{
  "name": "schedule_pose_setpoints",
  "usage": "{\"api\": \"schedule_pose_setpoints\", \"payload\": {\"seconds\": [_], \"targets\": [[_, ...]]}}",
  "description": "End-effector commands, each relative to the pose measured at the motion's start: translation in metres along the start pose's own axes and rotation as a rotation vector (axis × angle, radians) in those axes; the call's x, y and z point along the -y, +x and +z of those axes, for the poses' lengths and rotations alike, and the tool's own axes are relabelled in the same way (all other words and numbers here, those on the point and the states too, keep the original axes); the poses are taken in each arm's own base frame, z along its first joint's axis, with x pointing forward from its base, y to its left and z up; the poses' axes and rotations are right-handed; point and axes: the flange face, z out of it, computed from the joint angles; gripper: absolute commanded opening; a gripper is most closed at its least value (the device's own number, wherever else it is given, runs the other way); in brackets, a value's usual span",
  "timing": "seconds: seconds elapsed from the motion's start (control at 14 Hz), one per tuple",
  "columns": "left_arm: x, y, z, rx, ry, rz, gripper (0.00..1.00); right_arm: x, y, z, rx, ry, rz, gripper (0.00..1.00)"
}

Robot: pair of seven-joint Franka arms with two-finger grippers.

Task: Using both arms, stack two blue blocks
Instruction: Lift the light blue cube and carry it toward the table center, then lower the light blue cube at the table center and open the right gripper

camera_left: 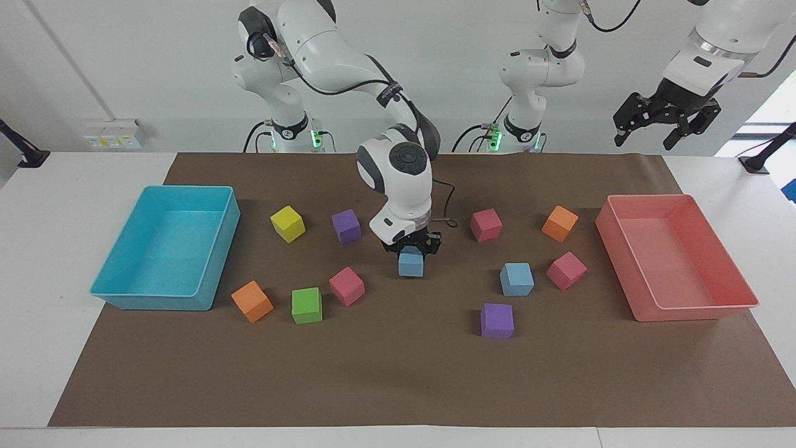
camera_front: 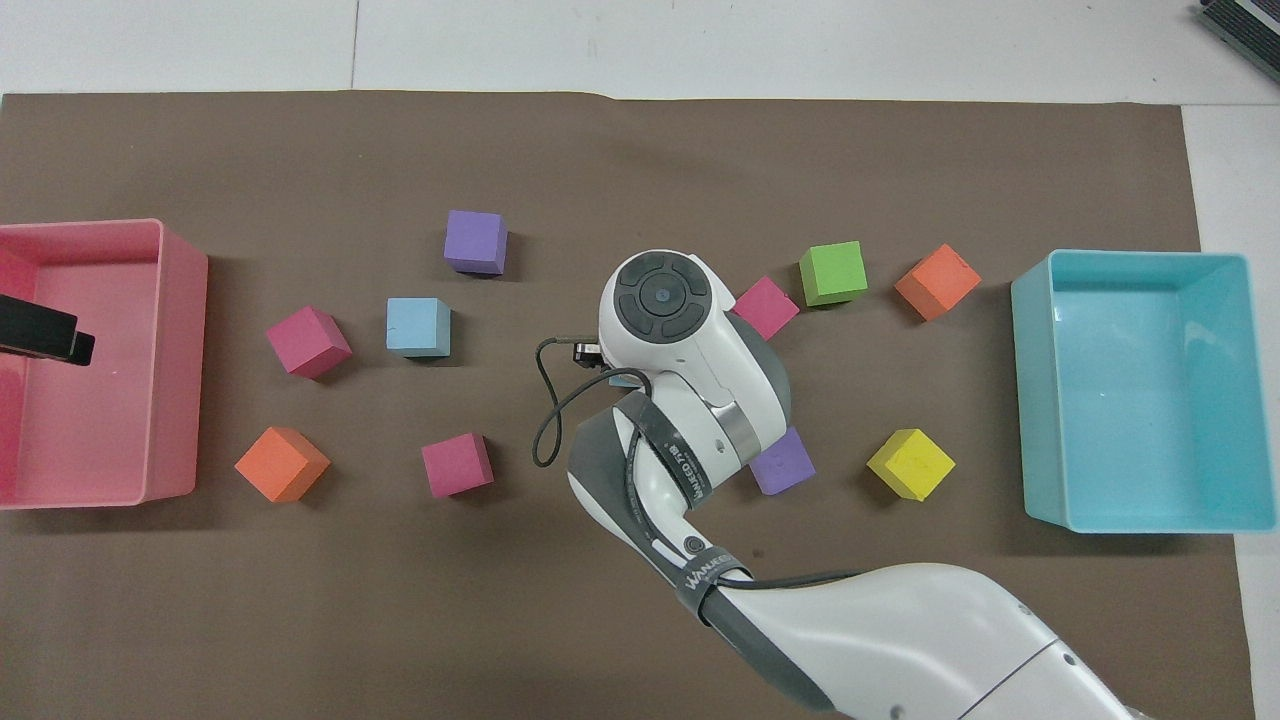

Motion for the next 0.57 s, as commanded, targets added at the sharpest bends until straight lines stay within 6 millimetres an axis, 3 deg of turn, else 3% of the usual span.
{"api": "schedule_pose_setpoints", "payload": {"seconds": [0.0,0.5], "targets": [[0.0033,-0.0085,0.0000,0.001,0.006,-0.004,1.00,0.0109,-0.0136,0.0039,0.010,-0.024,-0.071,0.00],[0.0024,-0.0086,0.0002,0.002,0.006,-0.002,1.00,0.0073,-0.0168,0.0070,0.052,-0.044,-0.199,0.00]]}}
